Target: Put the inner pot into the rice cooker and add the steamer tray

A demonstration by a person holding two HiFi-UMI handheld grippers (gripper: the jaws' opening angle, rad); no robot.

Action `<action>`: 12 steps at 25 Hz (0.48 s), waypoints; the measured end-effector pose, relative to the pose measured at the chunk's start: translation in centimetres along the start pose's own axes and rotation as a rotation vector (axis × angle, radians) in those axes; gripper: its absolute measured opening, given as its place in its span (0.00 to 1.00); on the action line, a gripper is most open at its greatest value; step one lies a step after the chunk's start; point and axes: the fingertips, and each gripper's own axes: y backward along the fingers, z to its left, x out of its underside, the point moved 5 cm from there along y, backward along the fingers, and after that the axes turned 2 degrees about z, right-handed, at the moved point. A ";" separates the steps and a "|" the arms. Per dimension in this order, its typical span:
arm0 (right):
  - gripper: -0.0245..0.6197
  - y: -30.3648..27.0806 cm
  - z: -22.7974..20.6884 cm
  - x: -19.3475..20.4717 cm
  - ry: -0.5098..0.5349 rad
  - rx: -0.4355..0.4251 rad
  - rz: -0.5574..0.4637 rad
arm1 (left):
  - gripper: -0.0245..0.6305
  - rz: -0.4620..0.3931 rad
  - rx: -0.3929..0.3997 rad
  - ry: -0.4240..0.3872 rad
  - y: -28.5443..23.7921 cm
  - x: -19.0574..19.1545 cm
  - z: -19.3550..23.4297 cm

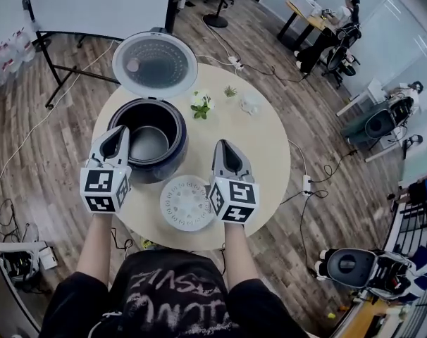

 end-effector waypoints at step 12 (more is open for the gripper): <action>0.05 7.7 -7.1 -0.4 -0.073 0.170 -0.086 | 0.06 -0.075 0.113 0.002 -0.7 -2.3 -4.4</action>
